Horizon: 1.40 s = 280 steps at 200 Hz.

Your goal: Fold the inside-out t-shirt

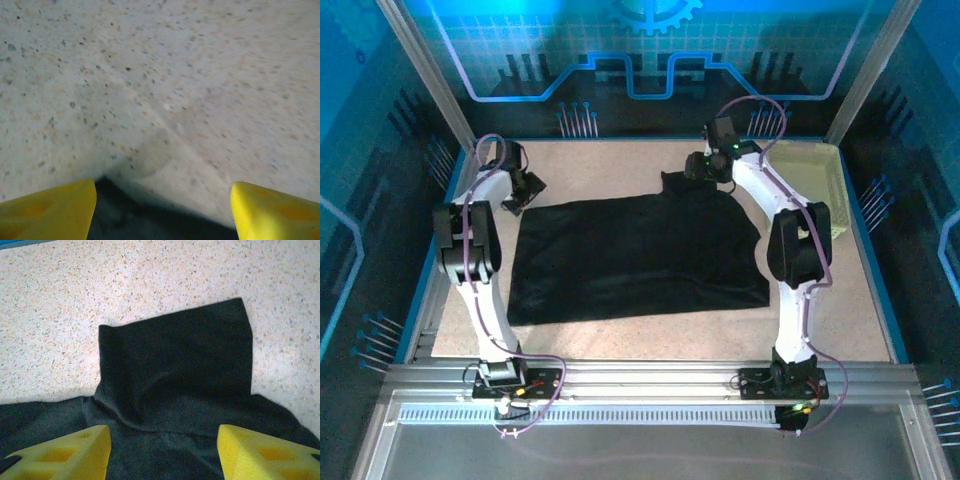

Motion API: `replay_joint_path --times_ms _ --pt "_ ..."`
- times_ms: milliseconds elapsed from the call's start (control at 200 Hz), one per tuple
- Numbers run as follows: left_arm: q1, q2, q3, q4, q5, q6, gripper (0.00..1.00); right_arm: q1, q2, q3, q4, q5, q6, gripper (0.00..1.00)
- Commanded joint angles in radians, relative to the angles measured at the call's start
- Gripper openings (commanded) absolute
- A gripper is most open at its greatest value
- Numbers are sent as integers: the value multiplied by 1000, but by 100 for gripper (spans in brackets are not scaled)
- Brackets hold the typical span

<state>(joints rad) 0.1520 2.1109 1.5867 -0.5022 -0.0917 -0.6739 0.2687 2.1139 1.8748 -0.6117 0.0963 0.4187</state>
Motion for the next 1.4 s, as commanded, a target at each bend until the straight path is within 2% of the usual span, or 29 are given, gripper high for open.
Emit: replay_joint_path --times_ms 0,170,475,800,981,1106,1396 --pt "1 66 82 -97 -19 39 69 -17 55 93 -36 -5 -56 60" --pt "1 123 122 -113 -17 54 64 -35 184 243 -68 -21 -76 60" --pt "2 131 113 -102 20 52 44 -71 497 641 -224 42 -65 60" --pt "3 118 74 -79 49 39 29 -113 616 742 -205 14 -54 60" --pt "4 118 54 -60 73 30 23 -120 707 860 -238 -26 -27 56" --pt "5 107 26 -39 86 18 17 -125 741 875 -245 -69 3 49" --pt "32 77 -24 40 142 13 1 -129 690 876 -245 -87 7 3"
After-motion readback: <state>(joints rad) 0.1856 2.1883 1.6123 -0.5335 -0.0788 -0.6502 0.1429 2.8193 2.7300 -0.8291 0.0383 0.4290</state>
